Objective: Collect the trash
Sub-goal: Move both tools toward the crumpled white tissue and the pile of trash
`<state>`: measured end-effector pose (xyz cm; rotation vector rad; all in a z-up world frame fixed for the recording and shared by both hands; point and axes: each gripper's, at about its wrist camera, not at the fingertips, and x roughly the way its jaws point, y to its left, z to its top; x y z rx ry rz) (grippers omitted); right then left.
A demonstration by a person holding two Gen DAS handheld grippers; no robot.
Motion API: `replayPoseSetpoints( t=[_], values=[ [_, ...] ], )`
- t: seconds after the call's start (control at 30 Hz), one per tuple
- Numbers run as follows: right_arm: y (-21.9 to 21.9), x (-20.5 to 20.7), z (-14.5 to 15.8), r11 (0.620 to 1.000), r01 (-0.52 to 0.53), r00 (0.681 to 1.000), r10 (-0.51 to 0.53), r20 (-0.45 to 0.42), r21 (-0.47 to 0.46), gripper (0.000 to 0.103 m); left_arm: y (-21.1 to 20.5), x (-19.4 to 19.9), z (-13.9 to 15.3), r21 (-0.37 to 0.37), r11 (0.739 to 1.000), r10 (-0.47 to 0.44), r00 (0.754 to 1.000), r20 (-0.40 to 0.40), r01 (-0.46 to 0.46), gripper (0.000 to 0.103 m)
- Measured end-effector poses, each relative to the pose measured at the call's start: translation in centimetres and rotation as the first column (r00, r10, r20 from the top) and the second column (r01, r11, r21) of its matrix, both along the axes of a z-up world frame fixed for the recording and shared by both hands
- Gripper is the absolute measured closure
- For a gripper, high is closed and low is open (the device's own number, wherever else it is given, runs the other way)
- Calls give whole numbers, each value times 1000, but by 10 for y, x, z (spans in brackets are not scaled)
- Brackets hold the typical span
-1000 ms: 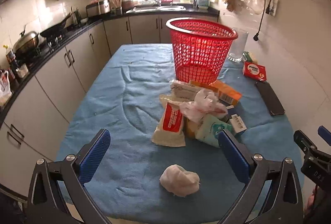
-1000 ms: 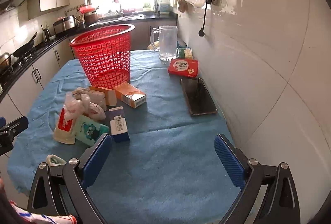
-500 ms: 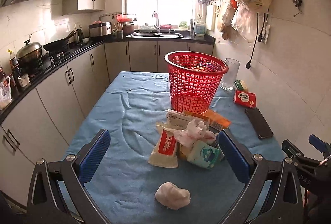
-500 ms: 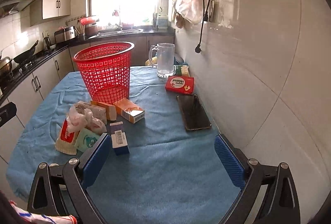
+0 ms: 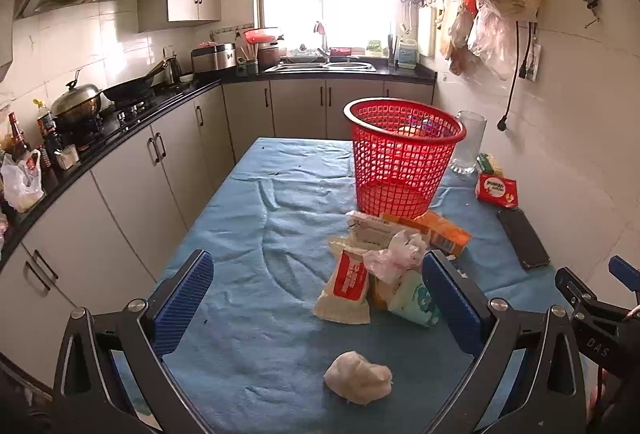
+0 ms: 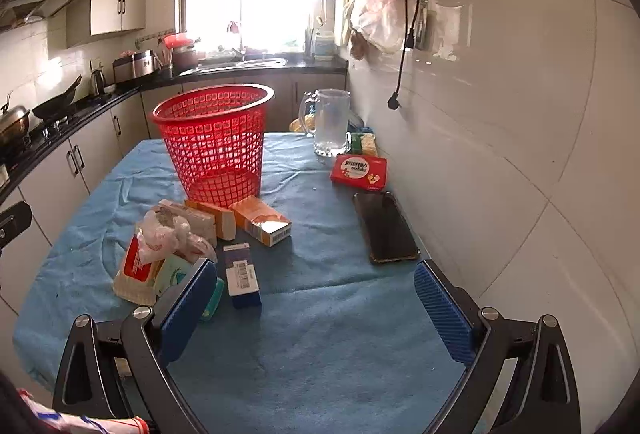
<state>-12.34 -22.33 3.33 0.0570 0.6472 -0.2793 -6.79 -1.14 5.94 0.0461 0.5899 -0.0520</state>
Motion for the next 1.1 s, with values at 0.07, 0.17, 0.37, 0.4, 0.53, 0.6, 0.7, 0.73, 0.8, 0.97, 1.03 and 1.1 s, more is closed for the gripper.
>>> replayPoseSetpoints(
  t=[0.07,0.17,0.37,0.4,0.53,0.6,0.7,0.73,0.8,0.97,1.03,1.1],
  values=[
    [2,1,-2,1000,-8,1000,8,-14,0,2,-1,0,-4,9,1000,8,1000,-23,-8,0],
    [4,1,-7,1000,-17,999,17,-31,2,2,1,0,-11,26,999,29,998,-56,-28,0],
    [6,0,-14,999,-31,998,32,-60,14,2,6,-3,-17,27,998,57,994,-93,-55,0],
    [6,1,-16,999,-34,997,35,-66,18,2,7,-3,-19,28,998,59,993,-98,-56,0],
    [8,1,-18,998,-50,996,52,-75,27,2,9,-7,-20,33,997,73,992,-102,-70,0],
    [9,2,-18,998,-58,995,60,-76,28,2,10,-8,-20,33,996,82,991,-103,-79,0],
    [12,3,-19,997,-75,994,77,-79,30,2,13,-9,-20,33,995,97,989,-108,-94,0],
    [13,4,-19,996,-80,993,82,-79,31,2,14,-9,-21,32,995,103,988,-112,-100,0],
    [13,4,-20,996,-87,993,90,-79,33,2,16,-9,-22,33,993,113,986,-120,-110,0],
    [14,7,-23,994,-102,990,106,-89,45,2,22,-4,-32,28,990,138,976,-169,-135,0],
    [14,9,-26,993,-108,989,113,-98,52,2,25,-1,-38,23,989,146,969,-197,-145,0],
    [14,10,-29,992,-110,987,116,-107,58,2,28,2,-42,15,988,152,964,-220,-153,0]
  ],
)
